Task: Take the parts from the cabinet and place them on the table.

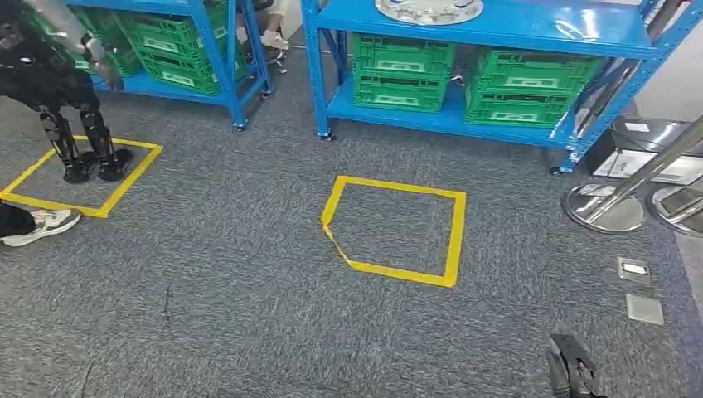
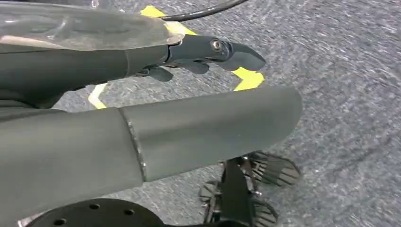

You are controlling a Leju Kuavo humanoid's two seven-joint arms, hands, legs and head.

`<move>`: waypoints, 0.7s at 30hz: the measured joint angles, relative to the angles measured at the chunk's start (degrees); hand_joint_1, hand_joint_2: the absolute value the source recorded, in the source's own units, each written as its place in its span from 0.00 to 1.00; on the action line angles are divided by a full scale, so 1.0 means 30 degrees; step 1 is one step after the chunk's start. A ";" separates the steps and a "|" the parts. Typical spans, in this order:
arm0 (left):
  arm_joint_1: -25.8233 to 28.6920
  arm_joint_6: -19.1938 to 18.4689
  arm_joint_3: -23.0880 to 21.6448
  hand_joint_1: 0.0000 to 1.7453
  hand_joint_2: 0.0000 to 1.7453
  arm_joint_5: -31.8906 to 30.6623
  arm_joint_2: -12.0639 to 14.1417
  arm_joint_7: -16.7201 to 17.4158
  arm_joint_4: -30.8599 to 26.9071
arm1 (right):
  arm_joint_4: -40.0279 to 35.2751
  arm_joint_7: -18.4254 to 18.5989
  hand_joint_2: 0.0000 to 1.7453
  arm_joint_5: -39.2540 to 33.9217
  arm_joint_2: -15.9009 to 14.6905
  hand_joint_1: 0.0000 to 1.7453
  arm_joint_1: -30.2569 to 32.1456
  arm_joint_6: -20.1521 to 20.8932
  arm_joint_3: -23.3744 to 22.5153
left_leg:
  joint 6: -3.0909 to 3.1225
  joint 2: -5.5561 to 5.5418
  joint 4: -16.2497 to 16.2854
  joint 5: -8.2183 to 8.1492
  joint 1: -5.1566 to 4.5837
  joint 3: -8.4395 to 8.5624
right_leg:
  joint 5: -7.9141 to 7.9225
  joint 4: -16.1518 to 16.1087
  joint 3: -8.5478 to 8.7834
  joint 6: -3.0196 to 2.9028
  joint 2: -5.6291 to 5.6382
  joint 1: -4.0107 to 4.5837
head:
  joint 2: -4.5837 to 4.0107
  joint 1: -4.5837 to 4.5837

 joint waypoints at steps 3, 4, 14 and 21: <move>-0.0021 0.0007 0.0000 0.00 0.00 0.0007 0.0080 -0.0029 0.0007 | 0.0000 -0.0044 0.00 -0.0066 0.0029 0.00 0.0007 -0.0022 0.0000 | -0.0239 -0.0039 0.0086 -0.0023 -0.0060 0.0004 | 0.0031 0.0068 -0.0057 -0.0552 0.0239 0.0202 | 0.0000 -0.0220; -0.0025 0.0007 0.0000 0.00 0.00 0.0007 0.0073 -0.0029 0.0007 | 0.0007 -0.0044 0.00 -0.0066 0.0036 0.00 0.0028 -0.0022 0.0000 | -0.0341 -0.0039 0.0015 0.0007 -0.0009 0.0054 | 0.0024 0.0085 -0.0055 -0.0688 0.0252 0.0266 | 0.0000 -0.0329; -0.0026 0.0007 -0.0007 0.00 0.00 -0.0007 0.0007 -0.0029 0.0007 | 0.0000 -0.0080 0.00 -0.0124 0.0036 0.00 0.0034 -0.0022 0.0000 | 0.0041 -0.0037 0.2505 -0.0144 -0.0213 -0.1606 | 0.0069 0.0001 0.0284 -0.1229 0.0416 0.0602 | 0.0000 -0.0692; -0.0102 0.0007 -0.0036 0.00 0.00 -0.0109 0.0029 -0.0036 0.0000 | 0.0000 -0.0080 0.00 -0.0269 0.0073 0.00 0.0069 -0.0022 0.0007 | 0.0327 0.0207 -0.0295 0.0608 -0.0329 -0.0433 | -0.0266 0.0300 0.0171 -0.0795 0.0460 0.0542 | 0.0000 -0.0671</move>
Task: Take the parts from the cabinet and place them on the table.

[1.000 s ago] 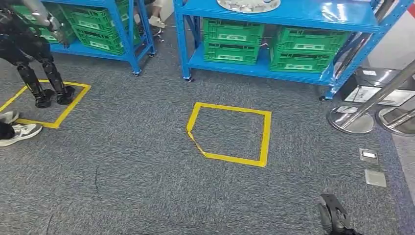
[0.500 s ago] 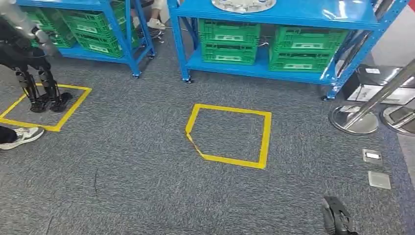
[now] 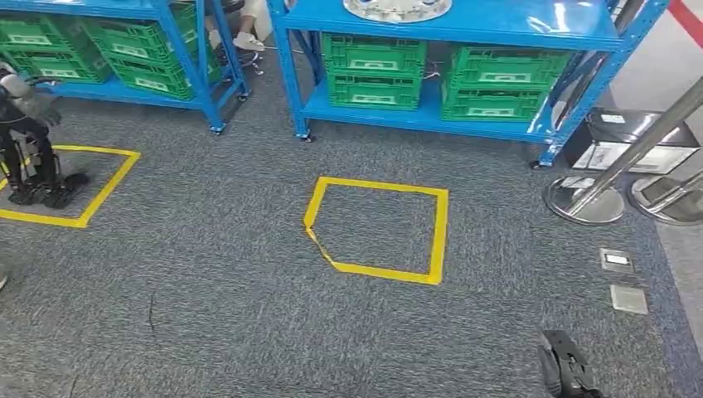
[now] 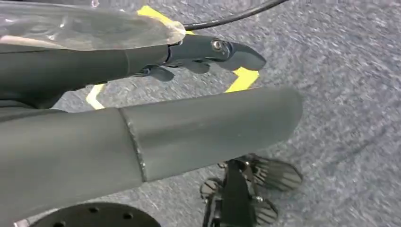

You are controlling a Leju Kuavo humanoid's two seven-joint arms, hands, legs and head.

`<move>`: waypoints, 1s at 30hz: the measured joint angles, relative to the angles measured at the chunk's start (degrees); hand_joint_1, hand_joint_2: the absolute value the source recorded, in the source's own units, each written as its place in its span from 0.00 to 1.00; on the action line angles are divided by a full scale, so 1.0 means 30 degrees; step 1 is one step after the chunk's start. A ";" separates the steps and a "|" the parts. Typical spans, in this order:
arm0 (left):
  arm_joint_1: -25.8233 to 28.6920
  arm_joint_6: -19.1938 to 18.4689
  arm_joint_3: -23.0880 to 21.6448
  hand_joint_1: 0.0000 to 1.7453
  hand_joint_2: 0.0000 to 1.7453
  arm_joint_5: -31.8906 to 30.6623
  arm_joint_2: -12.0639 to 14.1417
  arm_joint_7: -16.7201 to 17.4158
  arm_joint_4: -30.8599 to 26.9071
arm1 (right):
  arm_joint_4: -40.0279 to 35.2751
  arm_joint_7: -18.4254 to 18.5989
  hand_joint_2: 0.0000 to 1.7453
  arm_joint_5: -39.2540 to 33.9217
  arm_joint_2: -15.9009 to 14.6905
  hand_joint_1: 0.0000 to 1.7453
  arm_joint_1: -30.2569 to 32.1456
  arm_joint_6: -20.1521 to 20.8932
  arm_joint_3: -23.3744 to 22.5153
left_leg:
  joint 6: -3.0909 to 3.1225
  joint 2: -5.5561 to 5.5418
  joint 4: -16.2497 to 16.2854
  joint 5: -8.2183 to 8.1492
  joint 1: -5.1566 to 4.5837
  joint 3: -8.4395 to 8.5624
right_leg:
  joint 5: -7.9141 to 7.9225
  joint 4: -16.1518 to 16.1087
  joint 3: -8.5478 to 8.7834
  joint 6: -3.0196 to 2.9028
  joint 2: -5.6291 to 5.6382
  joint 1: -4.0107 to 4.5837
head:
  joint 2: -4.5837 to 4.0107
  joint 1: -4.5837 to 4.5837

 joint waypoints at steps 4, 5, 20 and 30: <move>0.0019 0.0000 -0.0081 0.00 0.00 0.0000 -0.0029 0.0000 0.0000 | 0.0007 -0.0014 0.00 0.0000 -0.0029 0.00 0.0005 -0.0014 0.0007 | 0.0109 0.0070 -0.0095 0.0013 0.0051 0.0027 | -0.2650 0.5220 -0.2435 0.0358 -0.0185 -0.0101 | 0.0000 0.0379; 0.0023 0.0000 -0.0146 0.00 0.00 0.0000 -0.0051 0.0000 0.0000 | 0.0007 -0.0014 0.00 -0.0015 -0.0022 0.00 0.0037 -0.0015 0.0015 | 0.0103 0.0082 -0.0067 0.0007 0.0063 0.0025 | -0.2590 0.5702 -0.2675 0.0444 -0.0215 -0.0162 | 0.0000 0.0416; 0.0064 0.0058 -0.0343 0.00 0.00 0.0007 -0.0153 0.0000 0.0007 | 0.0007 0.0029 0.00 -0.0088 -0.0131 0.00 -0.0008 0.0007 0.0044 | -0.1071 0.0045 0.7207 -0.3512 0.0206 -0.3089 | 0.0478 -0.0250 -0.0229 -0.0465 0.0114 -0.0255 | 0.0000 0.0037; -0.0014 0.0087 -0.0416 0.00 0.00 0.0058 -0.0138 0.0000 0.0000 | 0.0015 0.0000 0.00 -0.0095 -0.0153 0.00 0.0008 0.0000 0.0044 | -0.0143 -0.0451 0.0306 -0.0391 0.0260 0.0103 | 0.0449 -0.0216 -0.0316 0.0169 0.1417 -0.0217 | -0.0007 -0.0022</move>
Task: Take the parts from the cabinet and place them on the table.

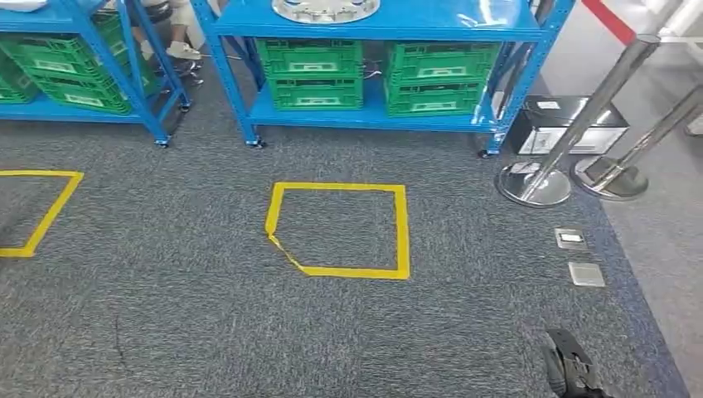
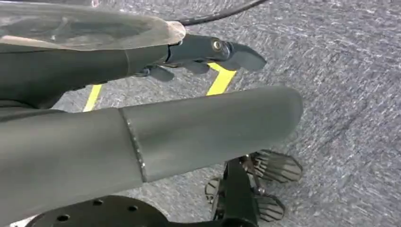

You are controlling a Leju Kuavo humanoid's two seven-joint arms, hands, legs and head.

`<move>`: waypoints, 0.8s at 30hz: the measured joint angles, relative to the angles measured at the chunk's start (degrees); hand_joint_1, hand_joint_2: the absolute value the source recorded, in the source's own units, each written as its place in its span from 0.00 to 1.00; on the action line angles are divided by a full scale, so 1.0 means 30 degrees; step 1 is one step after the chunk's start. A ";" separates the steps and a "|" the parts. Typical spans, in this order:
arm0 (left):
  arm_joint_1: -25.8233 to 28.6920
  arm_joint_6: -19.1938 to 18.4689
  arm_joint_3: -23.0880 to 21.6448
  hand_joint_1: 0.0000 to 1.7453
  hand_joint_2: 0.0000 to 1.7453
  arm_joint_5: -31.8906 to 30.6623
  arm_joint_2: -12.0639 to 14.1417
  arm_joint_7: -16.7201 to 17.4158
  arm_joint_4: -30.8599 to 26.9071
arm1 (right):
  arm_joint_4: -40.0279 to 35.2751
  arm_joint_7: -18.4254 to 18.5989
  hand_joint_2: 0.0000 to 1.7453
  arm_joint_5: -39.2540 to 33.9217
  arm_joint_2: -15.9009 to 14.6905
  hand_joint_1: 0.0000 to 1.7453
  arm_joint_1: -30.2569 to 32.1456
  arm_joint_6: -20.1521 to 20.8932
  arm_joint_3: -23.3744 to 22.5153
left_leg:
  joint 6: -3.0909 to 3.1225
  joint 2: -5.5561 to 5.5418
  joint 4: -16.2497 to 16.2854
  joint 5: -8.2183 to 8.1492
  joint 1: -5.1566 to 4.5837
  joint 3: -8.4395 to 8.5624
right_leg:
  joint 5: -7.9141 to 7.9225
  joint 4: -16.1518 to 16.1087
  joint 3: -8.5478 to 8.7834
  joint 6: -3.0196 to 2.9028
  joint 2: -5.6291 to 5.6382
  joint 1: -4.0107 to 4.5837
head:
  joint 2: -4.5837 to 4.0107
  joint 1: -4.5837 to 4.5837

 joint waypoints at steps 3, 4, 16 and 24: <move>0.0034 0.0051 -0.0007 0.00 0.00 0.0058 0.0007 0.0000 0.0000 | -0.0001 -0.0051 0.00 0.0000 0.0007 0.00 -0.0008 0.0000 0.0007 | 0.0225 0.0377 -0.0090 0.0002 -0.0054 0.0082 | -0.1845 0.2867 -0.1290 0.0167 -0.1553 0.0057 | 0.0007 0.0358; 0.0054 0.0066 -0.0007 0.00 0.00 0.0058 0.0007 0.0000 0.0000 | 0.0000 -0.0051 0.00 0.0000 0.0007 0.00 -0.0005 0.0000 0.0007 | 0.0246 0.0537 -0.0089 -0.0012 -0.0065 0.0078 | -0.2544 0.4435 -0.2019 0.0199 -0.1596 0.0050 | 0.0007 0.0423; 0.0009 0.0066 -0.0015 0.00 0.00 0.0066 -0.0007 0.0000 0.0000 | 0.0000 -0.0087 0.00 0.0007 -0.0007 0.00 0.0004 0.0022 0.0022 | -0.0612 0.1081 0.0623 -0.0642 -0.0064 0.0074 | 0.0026 -0.0160 0.0183 -0.0316 -0.1990 -0.0056 | 0.0007 0.0460; 0.0105 0.0073 -0.0015 0.00 0.00 0.0065 0.0015 0.0000 0.0000 | -0.0007 -0.0087 0.00 0.0007 0.0000 0.00 -0.0064 0.0022 0.0036 | -0.0743 0.0397 0.3055 -0.0957 0.0077 -0.1209 | 0.0068 -0.0155 0.0193 -0.0499 -0.1180 -0.0095 | 0.0007 0.0044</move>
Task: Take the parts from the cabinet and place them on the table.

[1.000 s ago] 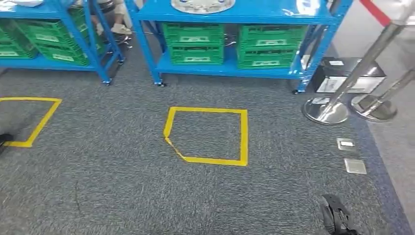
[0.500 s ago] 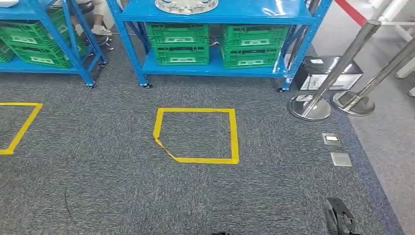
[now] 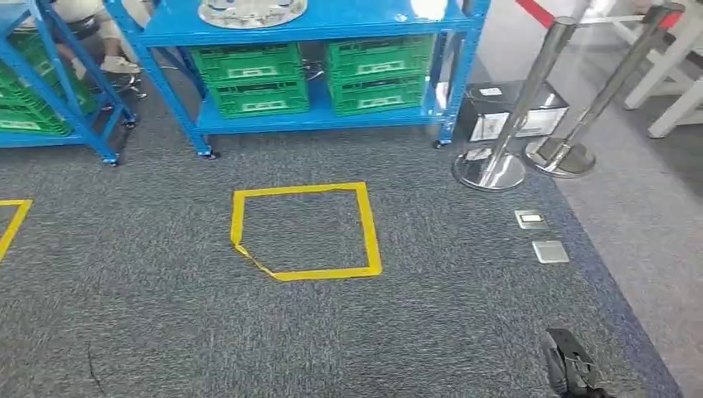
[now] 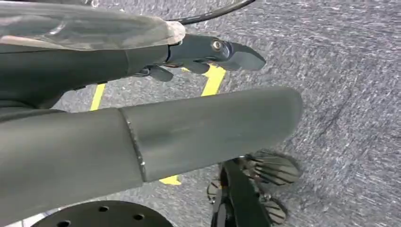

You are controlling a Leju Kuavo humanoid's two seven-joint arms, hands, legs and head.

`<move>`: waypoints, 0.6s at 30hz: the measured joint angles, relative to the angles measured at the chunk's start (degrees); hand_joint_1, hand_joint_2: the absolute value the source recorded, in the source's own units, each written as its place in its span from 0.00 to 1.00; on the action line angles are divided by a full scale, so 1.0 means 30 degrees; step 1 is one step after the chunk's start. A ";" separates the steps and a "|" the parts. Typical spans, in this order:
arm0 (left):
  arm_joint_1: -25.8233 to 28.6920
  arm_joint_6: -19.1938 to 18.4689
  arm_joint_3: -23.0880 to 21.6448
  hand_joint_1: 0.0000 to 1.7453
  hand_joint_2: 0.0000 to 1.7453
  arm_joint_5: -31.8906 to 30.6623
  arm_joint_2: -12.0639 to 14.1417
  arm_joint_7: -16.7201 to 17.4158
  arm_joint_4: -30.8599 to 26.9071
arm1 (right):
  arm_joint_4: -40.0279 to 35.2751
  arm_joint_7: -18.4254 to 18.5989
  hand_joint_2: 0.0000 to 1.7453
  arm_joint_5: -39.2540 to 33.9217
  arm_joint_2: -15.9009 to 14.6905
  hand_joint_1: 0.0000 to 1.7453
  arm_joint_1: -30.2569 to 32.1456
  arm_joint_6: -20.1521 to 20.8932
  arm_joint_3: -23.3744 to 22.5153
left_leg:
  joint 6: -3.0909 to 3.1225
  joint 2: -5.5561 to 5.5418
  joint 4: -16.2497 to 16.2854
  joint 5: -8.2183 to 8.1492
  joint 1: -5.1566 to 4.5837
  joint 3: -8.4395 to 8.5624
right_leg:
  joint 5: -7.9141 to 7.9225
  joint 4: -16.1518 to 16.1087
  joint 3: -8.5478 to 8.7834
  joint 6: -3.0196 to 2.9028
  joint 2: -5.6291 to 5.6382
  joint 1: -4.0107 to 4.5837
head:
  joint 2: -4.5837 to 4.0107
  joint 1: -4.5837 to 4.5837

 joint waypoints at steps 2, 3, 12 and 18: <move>-0.0026 0.0007 0.0000 0.00 0.00 0.0000 0.0043 0.0007 0.0000 | 0.0000 0.0000 0.00 0.0000 0.0000 0.00 -0.0012 0.0007 0.0000 | 0.0227 -0.0597 -0.2799 0.0700 -0.0065 0.1267 | -0.0054 0.0044 -0.0010 0.0164 0.0194 0.0095 | 0.0000 -0.0073; -0.0028 0.0007 0.0000 0.00 0.00 0.0000 0.0066 0.0000 0.0000 | -0.0007 0.0000 0.00 0.0000 0.0000 0.00 -0.0012 0.0007 0.0000 | 0.0334 -0.0453 -0.2812 0.0789 -0.0082 0.1239 | -0.0028 0.0038 -0.0043 0.0289 0.0261 0.0105 | 0.0000 -0.0051; -0.0057 0.0007 0.0000 0.00 0.00 0.0007 0.0014 0.0007 0.0000 | 0.0000 0.0000 0.00 0.0000 -0.0007 0.00 -0.0002 -0.0007 0.0007 | 0.0563 -0.0339 -0.2966 0.0863 -0.0197 0.1247 | 0.0039 -0.0273 0.0069 0.0033 0.0280 0.0030 | 0.0000 0.0240; -0.0058 0.0007 0.0000 0.00 0.00 0.0007 -0.0007 0.0007 0.0000 | 0.0000 0.0000 0.00 0.0000 0.0000 0.00 -0.0001 -0.0015 0.0007 | 0.0681 -0.0339 -0.2921 0.0823 -0.0243 0.1246 | 0.0089 -0.0364 0.0138 0.0534 0.0281 -0.0019 | 0.0000 0.0365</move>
